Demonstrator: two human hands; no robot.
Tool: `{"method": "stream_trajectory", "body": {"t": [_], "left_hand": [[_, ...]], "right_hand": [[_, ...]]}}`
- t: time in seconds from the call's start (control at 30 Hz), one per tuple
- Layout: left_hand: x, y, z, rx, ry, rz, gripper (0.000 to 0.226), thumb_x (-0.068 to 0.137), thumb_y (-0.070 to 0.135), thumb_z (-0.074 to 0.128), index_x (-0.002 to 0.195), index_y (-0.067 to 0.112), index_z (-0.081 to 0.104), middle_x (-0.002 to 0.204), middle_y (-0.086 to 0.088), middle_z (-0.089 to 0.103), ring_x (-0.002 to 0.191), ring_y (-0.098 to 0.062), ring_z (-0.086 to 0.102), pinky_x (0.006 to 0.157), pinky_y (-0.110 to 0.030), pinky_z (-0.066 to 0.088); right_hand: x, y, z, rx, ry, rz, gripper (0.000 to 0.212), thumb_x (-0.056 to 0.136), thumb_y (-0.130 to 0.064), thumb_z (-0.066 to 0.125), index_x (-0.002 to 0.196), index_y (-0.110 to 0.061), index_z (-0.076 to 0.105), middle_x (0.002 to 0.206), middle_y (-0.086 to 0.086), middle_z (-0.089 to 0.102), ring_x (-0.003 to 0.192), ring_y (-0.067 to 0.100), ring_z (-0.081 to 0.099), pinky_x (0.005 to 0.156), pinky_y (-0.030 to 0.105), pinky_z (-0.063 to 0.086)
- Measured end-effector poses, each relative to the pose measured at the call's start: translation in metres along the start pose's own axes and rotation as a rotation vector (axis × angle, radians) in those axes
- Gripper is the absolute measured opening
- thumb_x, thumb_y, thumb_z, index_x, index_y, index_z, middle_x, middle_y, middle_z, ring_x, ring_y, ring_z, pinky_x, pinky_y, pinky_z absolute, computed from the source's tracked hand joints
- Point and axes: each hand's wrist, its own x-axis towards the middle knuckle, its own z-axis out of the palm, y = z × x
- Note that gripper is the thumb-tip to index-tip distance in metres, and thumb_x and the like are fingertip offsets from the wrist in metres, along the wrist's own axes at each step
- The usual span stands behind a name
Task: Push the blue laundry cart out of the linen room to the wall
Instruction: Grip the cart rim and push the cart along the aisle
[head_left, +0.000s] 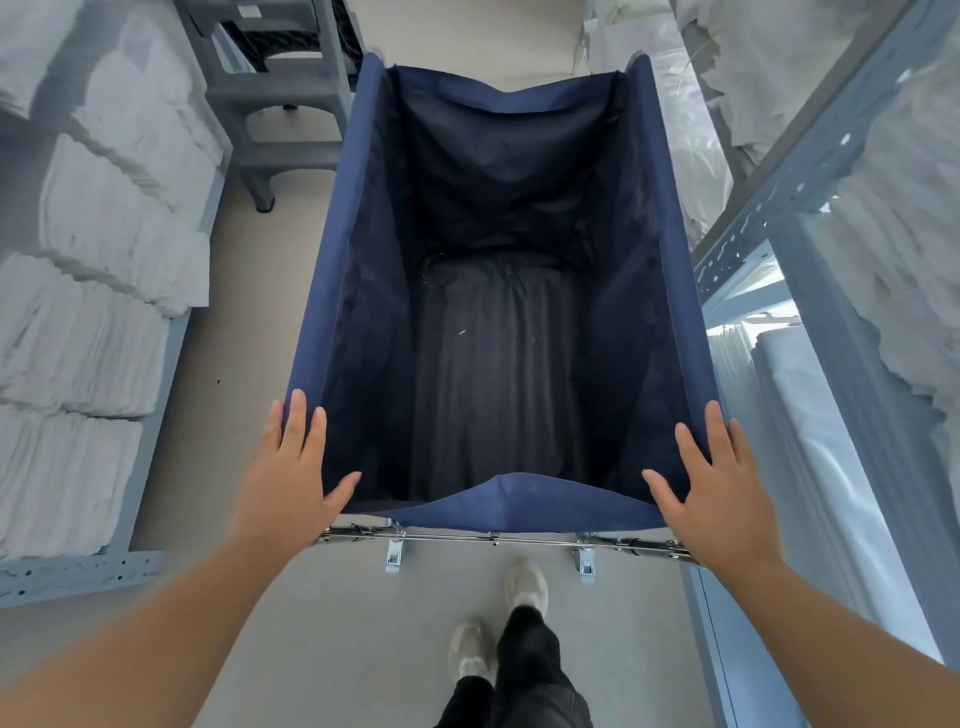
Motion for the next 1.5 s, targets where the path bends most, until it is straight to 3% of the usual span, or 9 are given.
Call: {"method": "stream_trajectory", "body": {"t": [0.23, 0.4, 0.57, 0.67, 0.83, 1.13, 1.5], "left_hand": [[0.039, 0.003, -0.008, -0.015, -0.008, -0.011, 0.089, 0.085, 0.065, 0.041, 0.15, 0.006, 0.033, 0.162, -0.019, 0.024, 0.15, -0.041, 0.019, 0.102, -0.051, 0.05], [0.073, 0.008, -0.014, -0.027, -0.006, -0.02, 0.087, 0.085, 0.064, 0.044, 0.15, 0.008, 0.034, 0.163, -0.018, 0.023, 0.151, -0.041, 0.018, 0.102, -0.051, 0.05], [0.113, 0.013, -0.023, -0.051, -0.005, -0.029, 0.084, 0.084, 0.059, 0.057, 0.149, 0.01, 0.036, 0.162, -0.018, 0.023, 0.15, -0.041, 0.018, 0.095, -0.052, 0.053], [0.137, 0.015, -0.028, -0.062, 0.002, -0.03, 0.08, 0.086, 0.056, 0.06, 0.149, 0.011, 0.038, 0.161, -0.019, 0.024, 0.149, -0.042, 0.021, 0.091, -0.052, 0.055], [0.176, 0.019, -0.035, -0.06, 0.01, -0.035, 0.084, 0.084, 0.067, 0.033, 0.147, 0.011, 0.041, 0.16, -0.019, 0.027, 0.147, -0.042, 0.024, 0.089, -0.052, 0.055], [0.231, 0.022, -0.043, -0.068, 0.009, -0.051, 0.087, 0.084, 0.069, 0.031, 0.148, 0.011, 0.04, 0.162, -0.017, 0.023, 0.149, -0.043, 0.021, 0.097, -0.053, 0.052], [0.286, 0.022, -0.055, -0.047, -0.011, -0.051, 0.085, 0.085, 0.068, 0.029, 0.148, 0.011, 0.04, 0.161, -0.019, 0.025, 0.147, -0.046, 0.024, 0.1, -0.057, 0.049]], "right_hand": [[0.042, -0.003, -0.008, -0.028, 0.008, -0.005, 0.076, 0.088, -0.064, 0.037, 0.148, -0.017, 0.044, 0.166, 0.008, 0.018, 0.15, 0.036, 0.024, 0.089, 0.048, 0.056], [0.08, -0.002, -0.013, -0.029, 0.014, -0.016, 0.078, 0.086, -0.066, 0.035, 0.147, -0.017, 0.045, 0.166, 0.008, 0.02, 0.149, 0.038, 0.026, 0.094, 0.05, 0.053], [0.125, -0.001, -0.019, -0.042, 0.003, -0.023, 0.079, 0.086, -0.067, 0.032, 0.147, -0.018, 0.044, 0.166, 0.008, 0.018, 0.149, 0.038, 0.026, 0.099, 0.05, 0.05], [0.152, 0.0, -0.022, -0.047, 0.005, -0.024, 0.078, 0.086, -0.066, 0.034, 0.146, -0.018, 0.046, 0.165, 0.009, 0.02, 0.148, 0.038, 0.028, 0.095, 0.051, 0.052], [0.193, 0.0, -0.026, -0.057, -0.015, -0.028, 0.074, 0.088, -0.063, 0.044, 0.146, -0.018, 0.048, 0.165, 0.009, 0.021, 0.148, 0.038, 0.029, 0.094, 0.05, 0.054], [0.251, -0.002, -0.035, -0.029, 0.004, -0.053, 0.069, 0.086, -0.055, 0.06, 0.142, -0.016, 0.052, 0.164, 0.009, 0.023, 0.146, 0.038, 0.032, 0.084, 0.048, 0.058], [0.306, -0.006, -0.04, -0.017, 0.035, -0.065, 0.068, 0.086, -0.053, 0.062, 0.141, -0.014, 0.053, 0.164, 0.01, 0.024, 0.146, 0.039, 0.032, 0.08, 0.049, 0.059]]}}
